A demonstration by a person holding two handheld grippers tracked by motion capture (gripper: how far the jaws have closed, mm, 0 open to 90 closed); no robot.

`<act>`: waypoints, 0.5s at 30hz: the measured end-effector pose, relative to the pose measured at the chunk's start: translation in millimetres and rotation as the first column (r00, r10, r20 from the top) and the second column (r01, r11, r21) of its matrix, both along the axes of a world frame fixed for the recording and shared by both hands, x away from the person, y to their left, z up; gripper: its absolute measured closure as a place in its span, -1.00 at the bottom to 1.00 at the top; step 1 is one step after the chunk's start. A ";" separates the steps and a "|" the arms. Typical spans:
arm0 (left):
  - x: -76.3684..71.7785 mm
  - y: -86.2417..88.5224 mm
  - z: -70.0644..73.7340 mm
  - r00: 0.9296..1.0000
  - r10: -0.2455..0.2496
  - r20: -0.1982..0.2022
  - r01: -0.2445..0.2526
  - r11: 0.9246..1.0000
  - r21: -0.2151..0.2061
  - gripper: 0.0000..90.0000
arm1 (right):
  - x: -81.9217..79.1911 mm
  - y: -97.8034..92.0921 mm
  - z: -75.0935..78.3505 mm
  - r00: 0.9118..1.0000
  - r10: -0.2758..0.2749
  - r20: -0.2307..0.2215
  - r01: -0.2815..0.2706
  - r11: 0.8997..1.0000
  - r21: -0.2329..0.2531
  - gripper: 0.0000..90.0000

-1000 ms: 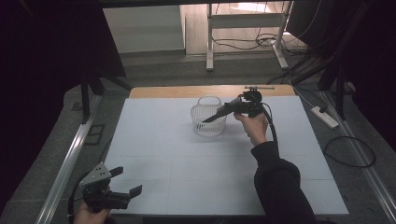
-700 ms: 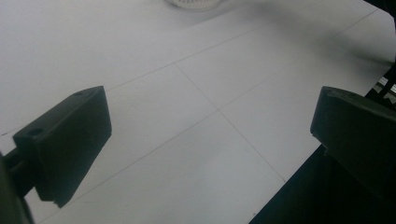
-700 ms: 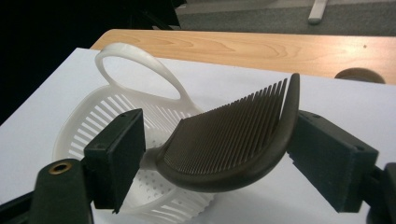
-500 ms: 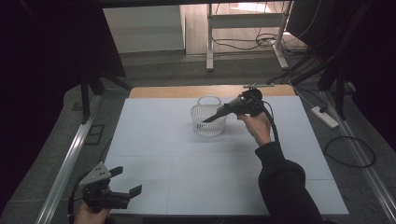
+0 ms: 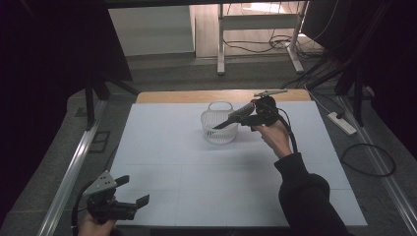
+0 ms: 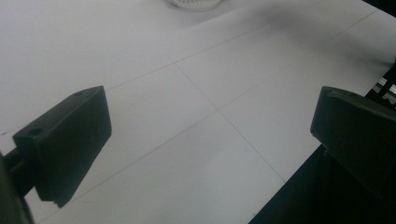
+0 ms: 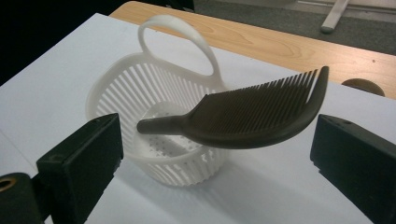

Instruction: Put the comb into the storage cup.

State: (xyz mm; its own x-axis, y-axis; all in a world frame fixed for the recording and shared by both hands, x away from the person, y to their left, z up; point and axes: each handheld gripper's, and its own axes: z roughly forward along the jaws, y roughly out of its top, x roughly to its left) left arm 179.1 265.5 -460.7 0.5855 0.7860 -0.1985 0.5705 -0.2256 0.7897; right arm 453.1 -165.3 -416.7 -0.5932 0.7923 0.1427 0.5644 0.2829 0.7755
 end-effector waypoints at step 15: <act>0.0 0.2 0.0 1.000 -0.001 0.000 0.001 1.000 -0.003 -1.00 | -12.1 -3.0 -2.9 1.000 0.019 0.025 -0.018 0.999 -0.030 -0.98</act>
State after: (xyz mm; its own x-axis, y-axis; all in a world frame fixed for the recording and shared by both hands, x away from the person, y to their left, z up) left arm 179.1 265.7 -460.7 0.5865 0.7847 -0.2008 0.5704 -0.2242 0.7902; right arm 441.0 -168.3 -419.6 -0.6109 0.7848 0.1041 0.5396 0.3165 0.7802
